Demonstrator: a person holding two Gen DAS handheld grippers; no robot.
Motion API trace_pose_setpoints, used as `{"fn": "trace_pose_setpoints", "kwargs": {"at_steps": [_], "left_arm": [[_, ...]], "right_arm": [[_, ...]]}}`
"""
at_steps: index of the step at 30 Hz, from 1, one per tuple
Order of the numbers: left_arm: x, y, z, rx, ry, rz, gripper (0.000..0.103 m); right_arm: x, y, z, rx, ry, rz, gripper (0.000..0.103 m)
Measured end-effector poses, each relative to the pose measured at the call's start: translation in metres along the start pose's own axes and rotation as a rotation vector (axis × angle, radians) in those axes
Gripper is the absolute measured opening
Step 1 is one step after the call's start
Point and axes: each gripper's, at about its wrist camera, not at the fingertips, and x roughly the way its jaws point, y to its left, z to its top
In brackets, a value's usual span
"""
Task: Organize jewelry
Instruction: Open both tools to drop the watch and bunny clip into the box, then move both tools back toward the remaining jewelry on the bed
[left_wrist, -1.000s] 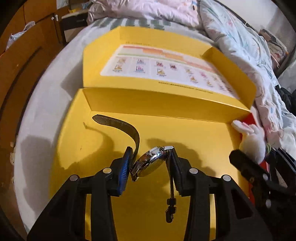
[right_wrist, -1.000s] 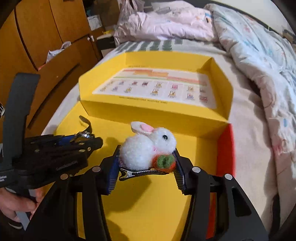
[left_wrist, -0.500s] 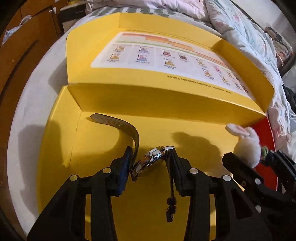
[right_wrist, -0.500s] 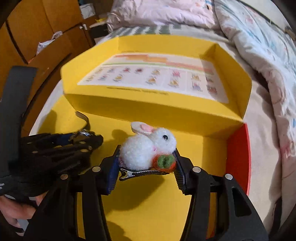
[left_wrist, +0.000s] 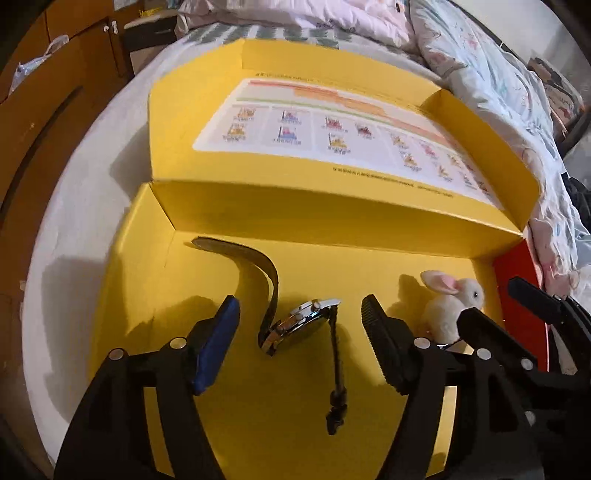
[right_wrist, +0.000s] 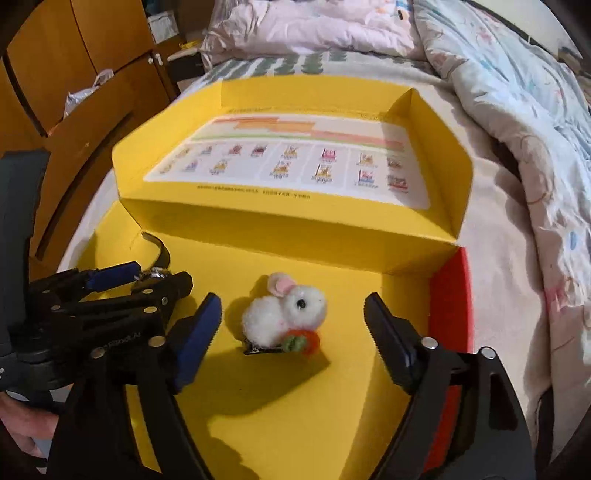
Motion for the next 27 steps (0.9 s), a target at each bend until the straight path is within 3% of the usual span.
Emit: {"fn": "trace_pose_setpoints", "kwargs": {"at_steps": [16, 19, 27], "left_arm": [[-0.055, -0.015, -0.009, 0.069, -0.141, 0.106, 0.071], [-0.072, -0.017, -0.013, 0.063, -0.178, 0.101, 0.073], [-0.122, -0.025, -0.036, 0.081, -0.255, 0.116, 0.077]], "right_arm": [[-0.069, 0.005, -0.008, -0.011, -0.121, -0.064, 0.093], [-0.087, 0.009, -0.017, -0.021, -0.162, -0.105, 0.095], [-0.126, 0.011, -0.060, 0.022, -0.207, -0.069, 0.098]]}}
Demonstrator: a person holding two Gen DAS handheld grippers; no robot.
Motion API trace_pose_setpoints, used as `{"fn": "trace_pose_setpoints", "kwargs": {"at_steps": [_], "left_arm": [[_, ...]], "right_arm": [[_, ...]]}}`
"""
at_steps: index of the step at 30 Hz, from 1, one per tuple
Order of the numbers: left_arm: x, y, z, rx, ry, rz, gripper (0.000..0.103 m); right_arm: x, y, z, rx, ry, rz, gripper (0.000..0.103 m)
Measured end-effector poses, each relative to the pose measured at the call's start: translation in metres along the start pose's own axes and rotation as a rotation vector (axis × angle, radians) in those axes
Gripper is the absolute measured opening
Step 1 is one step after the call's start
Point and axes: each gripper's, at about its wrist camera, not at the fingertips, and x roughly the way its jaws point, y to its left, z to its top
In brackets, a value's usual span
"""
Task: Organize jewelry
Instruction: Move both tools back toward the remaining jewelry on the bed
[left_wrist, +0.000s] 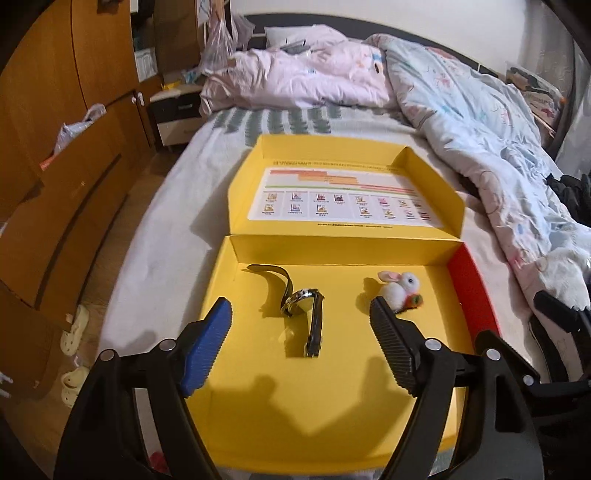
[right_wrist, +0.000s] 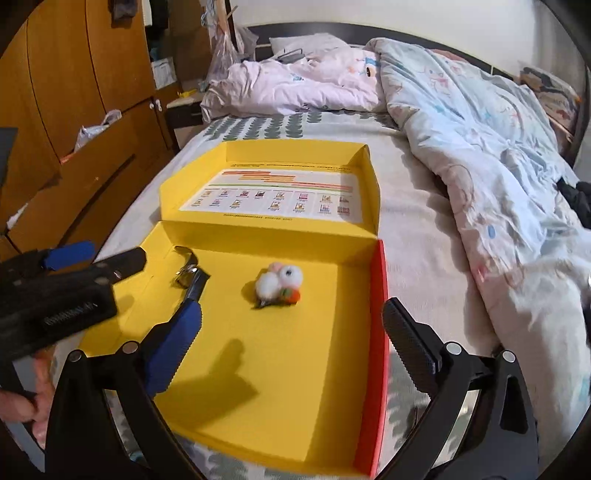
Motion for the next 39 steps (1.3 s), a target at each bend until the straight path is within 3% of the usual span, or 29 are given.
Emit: {"fn": "trace_pose_setpoints", "kwargs": {"at_steps": [8, 14, 24, 30, 32, 34, 39], "left_arm": [[-0.053, 0.022, -0.031, 0.009, -0.054, -0.019, 0.085], [-0.080, 0.060, -0.067, -0.007, -0.072, 0.000, 0.089], [-0.086, 0.121, -0.128, -0.050, -0.051, 0.072, 0.089], [-0.052, 0.145, -0.163, -0.086, 0.052, 0.111, 0.089], [-0.046, 0.143, -0.167, -0.068, 0.059, 0.110, 0.089], [-0.041, 0.141, -0.172, -0.054, 0.055, 0.157, 0.089], [-0.023, 0.139, -0.176, -0.043, 0.091, 0.134, 0.089]], "right_arm": [[-0.053, 0.001, -0.035, 0.003, -0.072, 0.053, 0.099], [-0.088, -0.001, -0.060, -0.004, -0.130, 0.123, 0.100], [-0.102, -0.003, -0.118, -0.086, -0.077, 0.079, 0.100], [-0.118, -0.055, -0.135, 0.013, -0.080, 0.055, 0.100], [-0.124, -0.076, -0.138, 0.051, -0.083, 0.032, 0.100], [-0.127, -0.094, -0.140, 0.077, -0.077, 0.016, 0.100], [-0.118, -0.140, -0.154, 0.132, -0.013, -0.054, 0.100]]}}
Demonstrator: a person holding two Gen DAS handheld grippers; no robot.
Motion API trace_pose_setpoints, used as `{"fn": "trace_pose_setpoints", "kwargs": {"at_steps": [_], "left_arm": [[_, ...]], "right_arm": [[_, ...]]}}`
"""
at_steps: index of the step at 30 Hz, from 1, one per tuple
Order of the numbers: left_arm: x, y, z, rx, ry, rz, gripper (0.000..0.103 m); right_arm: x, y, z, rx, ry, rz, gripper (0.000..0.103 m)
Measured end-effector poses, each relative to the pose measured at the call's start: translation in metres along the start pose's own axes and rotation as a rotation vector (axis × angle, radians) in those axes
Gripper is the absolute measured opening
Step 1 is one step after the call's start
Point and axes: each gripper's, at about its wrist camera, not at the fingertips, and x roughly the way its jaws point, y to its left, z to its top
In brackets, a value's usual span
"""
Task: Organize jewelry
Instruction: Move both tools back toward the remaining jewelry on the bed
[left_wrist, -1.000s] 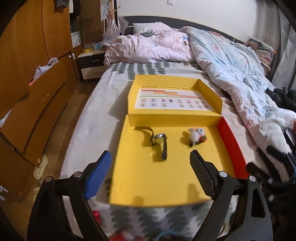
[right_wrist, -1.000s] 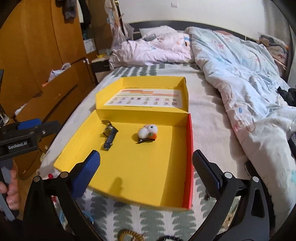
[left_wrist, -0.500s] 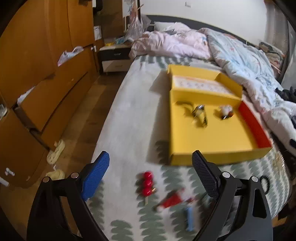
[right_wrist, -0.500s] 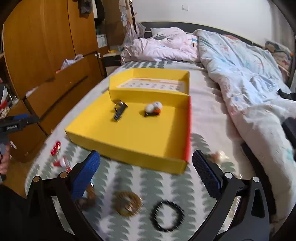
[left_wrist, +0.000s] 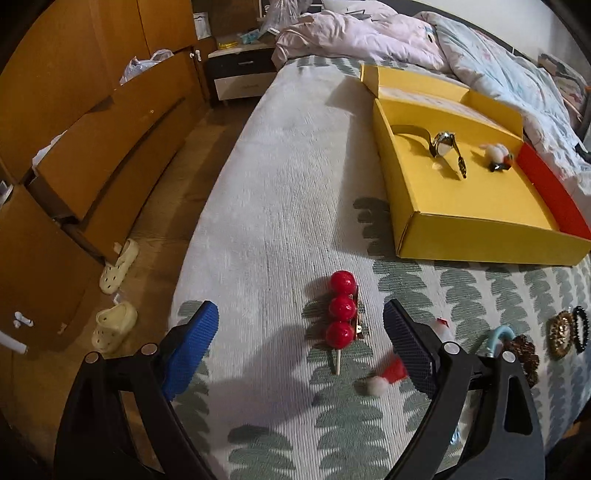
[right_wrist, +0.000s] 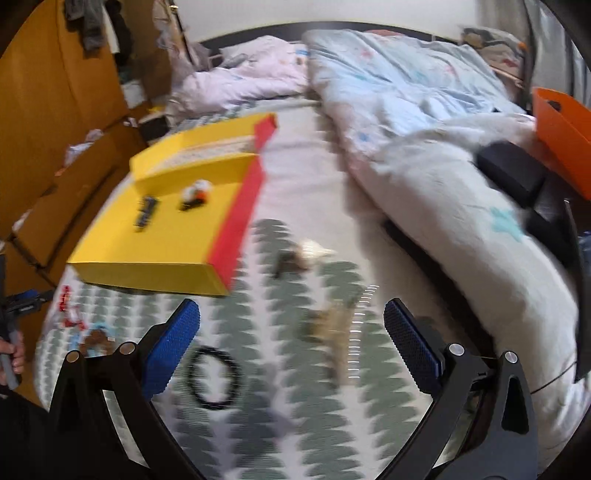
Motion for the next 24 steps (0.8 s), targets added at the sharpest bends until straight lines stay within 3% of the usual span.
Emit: {"fn": "trace_pose_setpoints", "kwargs": {"at_steps": [5, 8, 11, 24], "left_arm": [[0.016, -0.003, -0.001, 0.002, 0.037, -0.019, 0.089], [0.023, -0.004, -0.004, 0.018, 0.052, -0.011, 0.089], [0.025, -0.004, -0.003, 0.012, 0.061, -0.027, 0.089], [0.041, -0.003, -0.002, -0.024, 0.116, -0.058, 0.089]], "right_arm": [[0.042, -0.029, -0.012, 0.073, 0.098, 0.003, 0.100], [0.067, -0.023, -0.017, 0.013, 0.191, -0.106, 0.100], [0.078, -0.023, -0.022, 0.017, 0.228, -0.108, 0.100], [0.103, -0.015, -0.026, 0.013, 0.260, -0.121, 0.098]]}}
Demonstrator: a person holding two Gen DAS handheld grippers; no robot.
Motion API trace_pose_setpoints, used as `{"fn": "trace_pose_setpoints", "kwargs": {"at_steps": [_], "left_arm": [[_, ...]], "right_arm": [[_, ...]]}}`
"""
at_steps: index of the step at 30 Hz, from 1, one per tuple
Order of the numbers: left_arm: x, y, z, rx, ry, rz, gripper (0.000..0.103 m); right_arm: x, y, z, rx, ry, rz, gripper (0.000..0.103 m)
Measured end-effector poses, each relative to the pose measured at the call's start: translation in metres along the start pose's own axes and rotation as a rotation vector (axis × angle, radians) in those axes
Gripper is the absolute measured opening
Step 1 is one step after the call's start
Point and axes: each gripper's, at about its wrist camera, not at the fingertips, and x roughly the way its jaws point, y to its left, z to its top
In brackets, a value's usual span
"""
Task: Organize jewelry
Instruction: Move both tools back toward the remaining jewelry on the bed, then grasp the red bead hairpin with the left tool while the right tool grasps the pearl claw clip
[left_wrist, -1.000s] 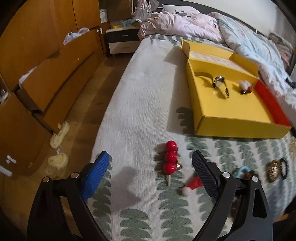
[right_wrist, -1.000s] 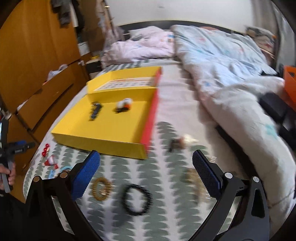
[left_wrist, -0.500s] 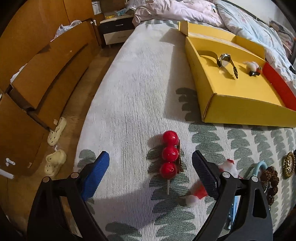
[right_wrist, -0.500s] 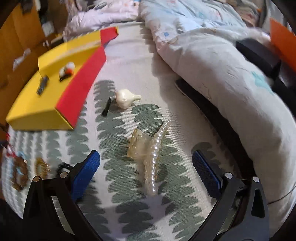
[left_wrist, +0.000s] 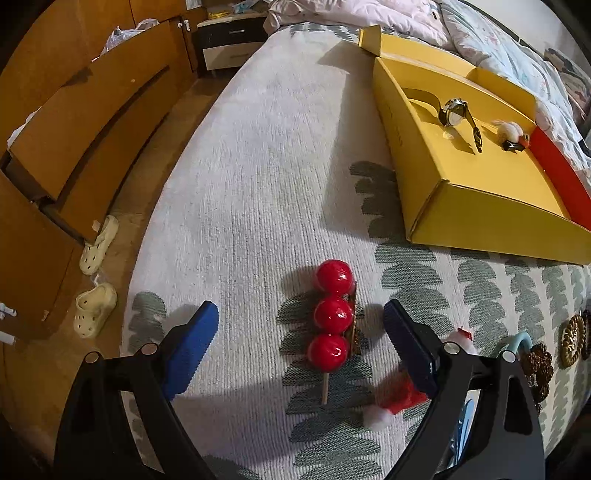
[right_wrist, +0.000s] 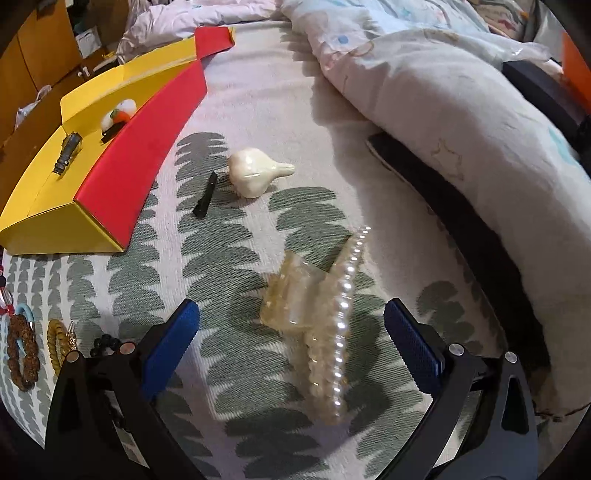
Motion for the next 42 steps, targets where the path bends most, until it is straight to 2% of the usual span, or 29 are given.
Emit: {"fn": "trace_pose_setpoints", "kwargs": {"at_steps": [4, 15, 25, 33, 38, 42], "left_arm": [[0.002, 0.000, 0.002, -0.005, 0.005, -0.001, 0.089], [0.010, 0.004, 0.004, -0.026, 0.022, -0.027, 0.089], [0.011, 0.004, 0.003, -0.026, 0.019, -0.028, 0.089], [0.012, 0.003, 0.004, -0.033, 0.023, -0.047, 0.087], [0.010, 0.004, 0.004, -0.038, 0.023, -0.054, 0.084], [0.007, 0.003, 0.004, -0.030, 0.022, -0.067, 0.074]], "right_arm": [[0.008, 0.006, -0.001, -0.018, 0.019, -0.006, 0.098], [0.013, -0.003, 0.001, 0.035, 0.018, 0.034, 0.098], [0.008, -0.022, -0.001, 0.093, -0.015, 0.081, 0.068], [0.005, -0.019, 0.001, 0.076, -0.018, 0.091, 0.054], [0.005, -0.018, 0.001, 0.076, -0.018, 0.091, 0.052], [0.004, -0.019, 0.001, 0.078, -0.019, 0.096, 0.048]]}}
